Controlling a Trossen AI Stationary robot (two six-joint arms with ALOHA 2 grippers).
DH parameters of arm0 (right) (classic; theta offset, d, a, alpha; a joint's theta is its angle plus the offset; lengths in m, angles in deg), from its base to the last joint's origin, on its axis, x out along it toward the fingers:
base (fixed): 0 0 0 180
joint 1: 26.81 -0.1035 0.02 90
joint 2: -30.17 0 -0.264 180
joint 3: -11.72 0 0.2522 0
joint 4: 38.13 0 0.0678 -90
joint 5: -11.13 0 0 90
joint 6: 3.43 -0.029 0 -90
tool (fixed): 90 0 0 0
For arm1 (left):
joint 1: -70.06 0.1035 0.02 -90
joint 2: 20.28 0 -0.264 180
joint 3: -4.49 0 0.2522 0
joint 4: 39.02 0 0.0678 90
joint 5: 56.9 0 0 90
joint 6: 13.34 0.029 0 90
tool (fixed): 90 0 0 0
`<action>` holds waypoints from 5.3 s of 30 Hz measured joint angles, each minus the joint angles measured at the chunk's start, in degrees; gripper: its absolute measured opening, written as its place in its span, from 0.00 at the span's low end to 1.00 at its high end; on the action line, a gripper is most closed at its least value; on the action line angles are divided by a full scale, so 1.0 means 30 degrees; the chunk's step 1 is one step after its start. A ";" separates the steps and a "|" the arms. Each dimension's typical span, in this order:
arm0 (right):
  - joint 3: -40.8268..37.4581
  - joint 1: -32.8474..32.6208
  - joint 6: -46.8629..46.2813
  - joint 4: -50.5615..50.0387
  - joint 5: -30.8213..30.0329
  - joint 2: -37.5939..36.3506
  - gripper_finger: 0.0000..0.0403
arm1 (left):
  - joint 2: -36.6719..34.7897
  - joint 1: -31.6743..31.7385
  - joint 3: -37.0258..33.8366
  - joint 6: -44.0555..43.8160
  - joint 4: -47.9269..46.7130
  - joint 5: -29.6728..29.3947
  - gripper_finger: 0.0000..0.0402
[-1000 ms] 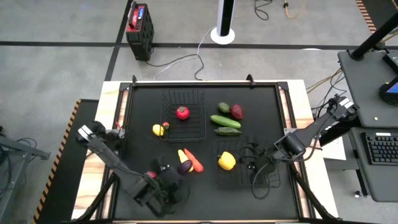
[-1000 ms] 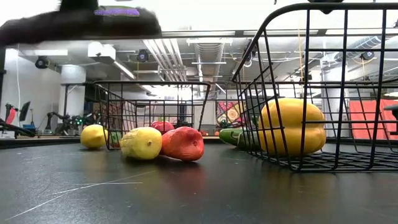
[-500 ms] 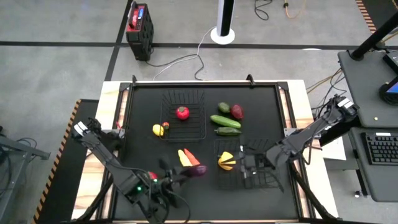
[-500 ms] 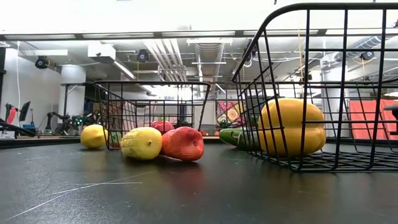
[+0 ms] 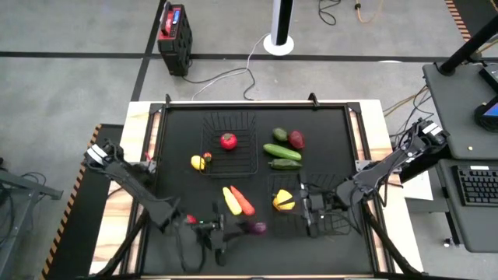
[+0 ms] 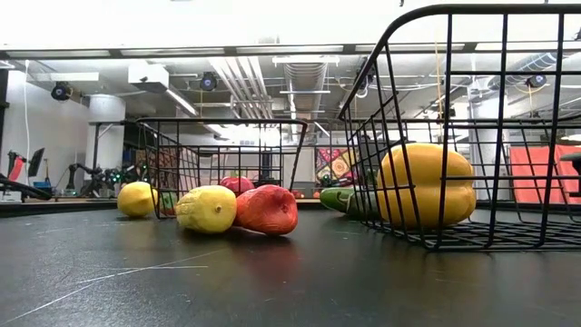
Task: Sort produce into baskets
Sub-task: Put the eggplant into the bottom black wire basket, then put the yellow lemon into the top black wire basket
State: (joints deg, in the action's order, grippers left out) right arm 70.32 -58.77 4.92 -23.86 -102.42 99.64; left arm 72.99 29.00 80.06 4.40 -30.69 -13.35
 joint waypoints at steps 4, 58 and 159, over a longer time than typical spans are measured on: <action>0.0000 0.0000 -0.0503 0.0359 0.0008 0.0172 0.32 | -0.0397 0.0993 -0.2517 0.0832 0.5322 0.1710 0.37; 0.2930 0.2171 -0.1458 0.2192 0.1347 0.3185 0.42 | -0.0084 0.2940 -0.4652 -0.1317 0.9104 0.1500 0.61; 0.7431 0.2120 -1.0409 -2.5972 0.2833 0.2084 0.64 | -0.5297 0.0008 0.5348 -1.3831 -2.4673 -0.4282 0.64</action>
State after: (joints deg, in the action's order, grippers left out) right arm 92.62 -52.41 -26.31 -101.77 -93.92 105.89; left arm 57.10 29.03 96.10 -37.09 -104.71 -26.20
